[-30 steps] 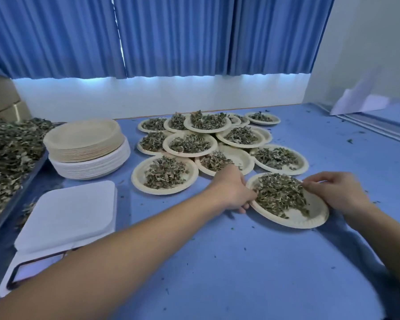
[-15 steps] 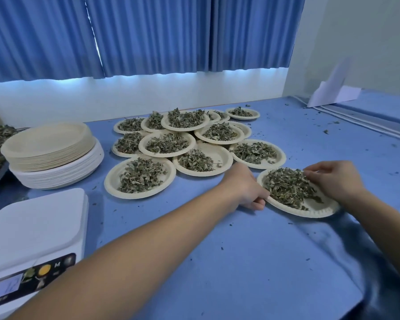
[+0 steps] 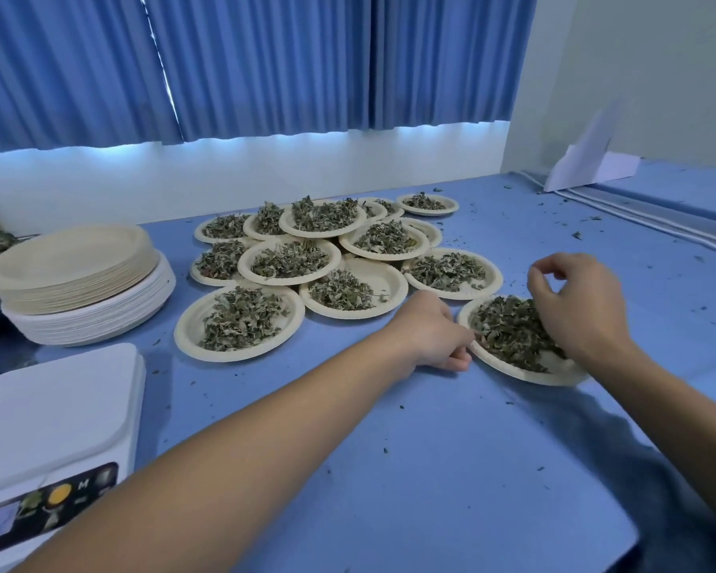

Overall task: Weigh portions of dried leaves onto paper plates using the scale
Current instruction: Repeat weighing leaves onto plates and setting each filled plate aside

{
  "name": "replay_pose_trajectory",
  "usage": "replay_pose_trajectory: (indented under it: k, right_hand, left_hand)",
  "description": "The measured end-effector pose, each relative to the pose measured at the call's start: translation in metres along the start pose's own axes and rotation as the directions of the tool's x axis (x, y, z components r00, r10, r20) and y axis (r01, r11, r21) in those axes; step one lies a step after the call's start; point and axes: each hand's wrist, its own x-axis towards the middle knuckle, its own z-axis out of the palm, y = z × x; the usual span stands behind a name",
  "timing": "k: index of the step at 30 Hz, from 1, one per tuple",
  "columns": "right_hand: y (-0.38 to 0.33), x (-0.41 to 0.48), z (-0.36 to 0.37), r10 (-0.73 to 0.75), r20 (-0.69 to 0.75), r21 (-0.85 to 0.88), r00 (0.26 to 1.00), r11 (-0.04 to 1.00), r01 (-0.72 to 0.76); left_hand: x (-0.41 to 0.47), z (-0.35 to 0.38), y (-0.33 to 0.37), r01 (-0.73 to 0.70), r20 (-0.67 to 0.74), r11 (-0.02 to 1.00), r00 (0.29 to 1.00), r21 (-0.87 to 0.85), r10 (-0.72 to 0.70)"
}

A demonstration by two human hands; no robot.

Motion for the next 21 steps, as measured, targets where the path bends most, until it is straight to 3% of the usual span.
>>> replay_pose_trajectory:
  k: [3, 5, 12, 17, 21]
  right_hand:
    - [-0.06, -0.019, 0.004, -0.232, 0.096, 0.073, 0.968, 0.972, 0.225]
    - [-0.101, -0.035, 0.013, -0.311, 0.163, 0.131, 0.937, 0.948, 0.291]
    - [-0.251, -0.07, 0.072, -0.472, 0.239, 0.368, 0.849, 0.853, 0.371]
    - [-0.357, -0.085, 0.108, -0.614, 0.253, 0.428, 0.748, 0.764, 0.483]
    - [-0.413, -0.089, 0.134, -0.673, 0.288, 0.481, 0.681, 0.716, 0.505]
  left_hand:
    - [-0.012, -0.02, -0.002, -0.12, -0.013, 0.993, 0.993, -0.015, 0.12]
    - [-0.024, -0.04, -0.001, -0.176, -0.037, 0.984, 0.984, 0.014, 0.177]
    - [-0.093, -0.163, -0.018, -0.157, -0.212, 0.982, 0.961, 0.109, 0.177]
    - [-0.148, -0.264, -0.034, -0.182, -0.347, 0.963, 0.906, 0.198, 0.242]
    - [-0.168, -0.328, -0.052, -0.086, -0.478, 0.879, 0.812, 0.468, 0.334]
